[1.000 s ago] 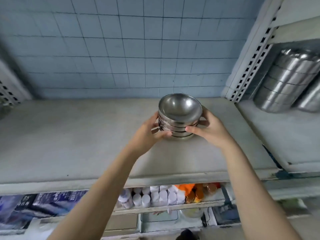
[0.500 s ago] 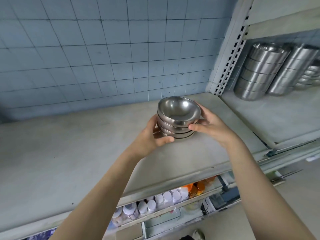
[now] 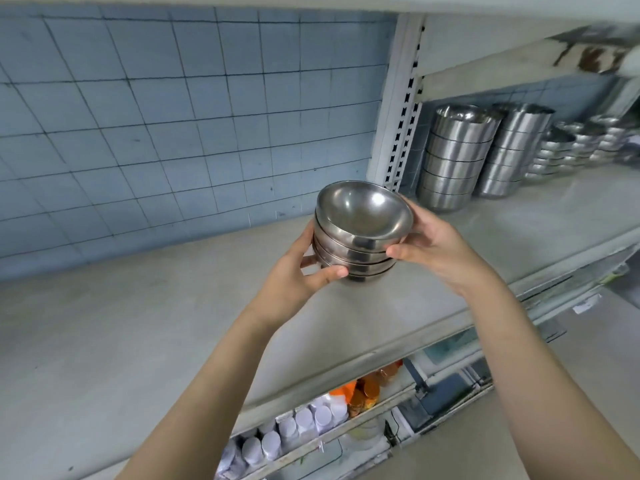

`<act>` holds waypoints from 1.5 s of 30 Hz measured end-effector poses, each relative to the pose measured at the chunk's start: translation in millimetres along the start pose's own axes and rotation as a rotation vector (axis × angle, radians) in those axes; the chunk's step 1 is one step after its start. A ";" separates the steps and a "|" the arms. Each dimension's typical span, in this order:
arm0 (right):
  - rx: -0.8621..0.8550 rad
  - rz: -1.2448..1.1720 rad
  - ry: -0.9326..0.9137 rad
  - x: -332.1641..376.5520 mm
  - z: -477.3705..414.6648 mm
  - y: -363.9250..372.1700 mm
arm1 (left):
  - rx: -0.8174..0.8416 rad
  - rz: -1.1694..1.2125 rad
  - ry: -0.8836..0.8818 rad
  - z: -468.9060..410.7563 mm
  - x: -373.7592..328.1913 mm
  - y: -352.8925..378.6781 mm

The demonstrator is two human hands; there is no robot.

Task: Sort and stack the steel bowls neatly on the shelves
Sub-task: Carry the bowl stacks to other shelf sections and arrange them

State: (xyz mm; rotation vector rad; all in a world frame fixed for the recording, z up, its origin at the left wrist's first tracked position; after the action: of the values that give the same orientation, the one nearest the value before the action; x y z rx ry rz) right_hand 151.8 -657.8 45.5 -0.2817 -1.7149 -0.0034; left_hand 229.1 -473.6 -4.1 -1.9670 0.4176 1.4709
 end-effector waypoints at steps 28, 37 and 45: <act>-0.150 0.026 0.065 -49.6 46.9 -449.0 | 0.060 0.065 0.083 -231.4 -91.7 387.6; -0.209 0.059 0.059 -81.6 53.1 -630.2 | 0.136 0.080 0.054 -335.3 -118.2 545.7; -0.077 0.105 0.095 -124.7 27.3 -772.8 | 0.047 0.115 0.000 -408.2 -127.9 665.5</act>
State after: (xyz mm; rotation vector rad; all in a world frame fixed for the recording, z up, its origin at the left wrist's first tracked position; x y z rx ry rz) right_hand -3.5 -1425.5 41.3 -0.4226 -1.6059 -0.0056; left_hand 92.0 -1252.7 -14.4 -1.9340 0.5688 1.5182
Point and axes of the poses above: each hand's wrist, its own z-axis away from the middle knuckle, its own y-axis out of the palm, x = y × z, the point moved 8 cm from there along -z, towards the middle knuckle, and after that the axes turned 2 degrees about -z, right-handed, at the moved point
